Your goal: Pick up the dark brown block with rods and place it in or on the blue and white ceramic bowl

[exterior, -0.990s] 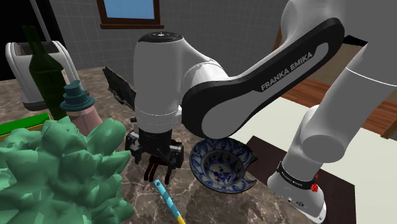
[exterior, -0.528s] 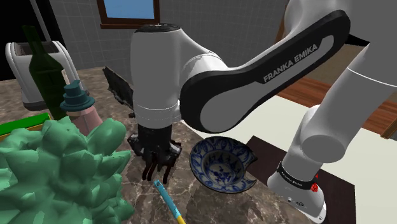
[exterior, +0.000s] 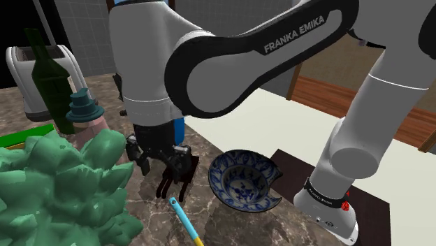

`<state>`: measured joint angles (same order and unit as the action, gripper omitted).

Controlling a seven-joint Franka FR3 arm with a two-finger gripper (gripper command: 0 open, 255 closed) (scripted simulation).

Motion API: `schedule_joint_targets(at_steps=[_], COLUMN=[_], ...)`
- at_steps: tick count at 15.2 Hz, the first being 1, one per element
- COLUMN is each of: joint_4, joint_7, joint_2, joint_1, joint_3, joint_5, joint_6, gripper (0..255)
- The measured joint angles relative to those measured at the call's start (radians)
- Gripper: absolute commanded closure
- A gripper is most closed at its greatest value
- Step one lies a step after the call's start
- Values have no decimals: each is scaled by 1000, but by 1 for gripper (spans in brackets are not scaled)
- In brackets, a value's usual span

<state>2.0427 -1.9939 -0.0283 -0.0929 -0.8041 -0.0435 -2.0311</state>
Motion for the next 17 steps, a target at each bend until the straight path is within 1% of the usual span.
schedule_joint_targets(at_steps=[1,3,9,15,16,17], joint_4=[-60,-96,-56,-52,-54,-56], joint_7=[-19,-34,-51,-52,-54,-56], joint_2=[61,115,157,155,157,159], joint_1=[-1,-4,-17,-17,-17,-18], joint_3=[-3,-1,-3,-2,-2,-1], joint_5=[15,31,54,54,56,57], joint_6=[61,91,33,21,22,24], gripper=[0,0,0,0,255,255])
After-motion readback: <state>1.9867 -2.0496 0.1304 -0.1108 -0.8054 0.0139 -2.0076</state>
